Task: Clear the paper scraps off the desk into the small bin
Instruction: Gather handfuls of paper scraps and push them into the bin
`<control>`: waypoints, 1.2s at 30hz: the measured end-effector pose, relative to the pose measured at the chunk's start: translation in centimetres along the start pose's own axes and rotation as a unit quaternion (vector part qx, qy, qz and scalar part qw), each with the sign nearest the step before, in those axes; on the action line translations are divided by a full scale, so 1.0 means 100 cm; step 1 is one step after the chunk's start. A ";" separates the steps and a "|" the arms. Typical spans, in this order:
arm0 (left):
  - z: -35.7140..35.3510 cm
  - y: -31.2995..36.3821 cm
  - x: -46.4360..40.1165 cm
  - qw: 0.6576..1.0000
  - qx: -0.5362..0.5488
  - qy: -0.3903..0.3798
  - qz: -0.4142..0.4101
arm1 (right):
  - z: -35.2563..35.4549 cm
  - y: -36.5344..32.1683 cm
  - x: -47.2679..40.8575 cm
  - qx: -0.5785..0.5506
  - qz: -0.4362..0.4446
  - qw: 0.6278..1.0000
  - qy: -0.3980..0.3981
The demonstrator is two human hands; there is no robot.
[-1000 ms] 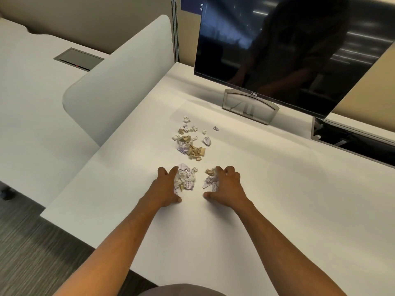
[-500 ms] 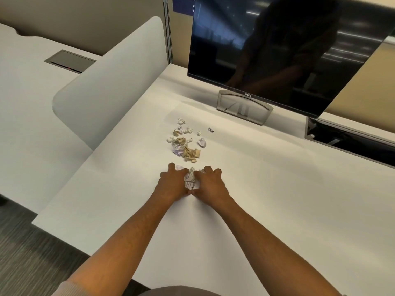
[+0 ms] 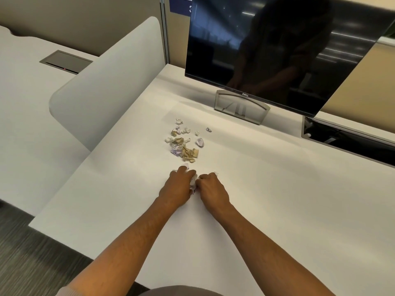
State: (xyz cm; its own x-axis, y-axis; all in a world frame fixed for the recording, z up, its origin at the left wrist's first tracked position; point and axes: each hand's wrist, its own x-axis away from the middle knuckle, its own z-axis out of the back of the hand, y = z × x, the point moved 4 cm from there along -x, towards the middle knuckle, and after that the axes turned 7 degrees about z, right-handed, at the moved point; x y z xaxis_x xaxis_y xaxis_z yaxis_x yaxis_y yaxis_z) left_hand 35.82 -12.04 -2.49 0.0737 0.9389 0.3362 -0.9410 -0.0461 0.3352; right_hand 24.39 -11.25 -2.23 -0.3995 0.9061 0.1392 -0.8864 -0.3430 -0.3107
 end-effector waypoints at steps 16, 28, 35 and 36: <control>0.003 0.009 0.010 0.998 0.063 0.027 0.008 | 0.018 0.002 0.005 -0.031 -0.046 0.998 -0.009; 0.010 0.002 0.006 0.954 0.287 0.026 0.080 | 0.025 0.047 0.038 -0.419 -0.240 0.861 0.161; 0.019 0.033 0.007 0.904 0.421 -0.006 0.069 | 0.035 0.086 0.075 -0.591 -0.279 0.721 0.230; 0.018 0.040 0.006 0.901 0.429 -0.008 0.062 | 0.038 0.091 0.082 -0.603 -0.280 0.708 0.238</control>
State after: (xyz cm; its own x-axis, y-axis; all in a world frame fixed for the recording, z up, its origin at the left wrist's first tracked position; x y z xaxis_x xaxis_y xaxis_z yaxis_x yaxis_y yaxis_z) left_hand 32.72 -12.26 0.68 -0.0040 0.9036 0.4284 -0.3414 -0.4039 0.8487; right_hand 12.16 -7.90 -0.36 0.3153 0.8952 0.3149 0.0854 0.3037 -0.9489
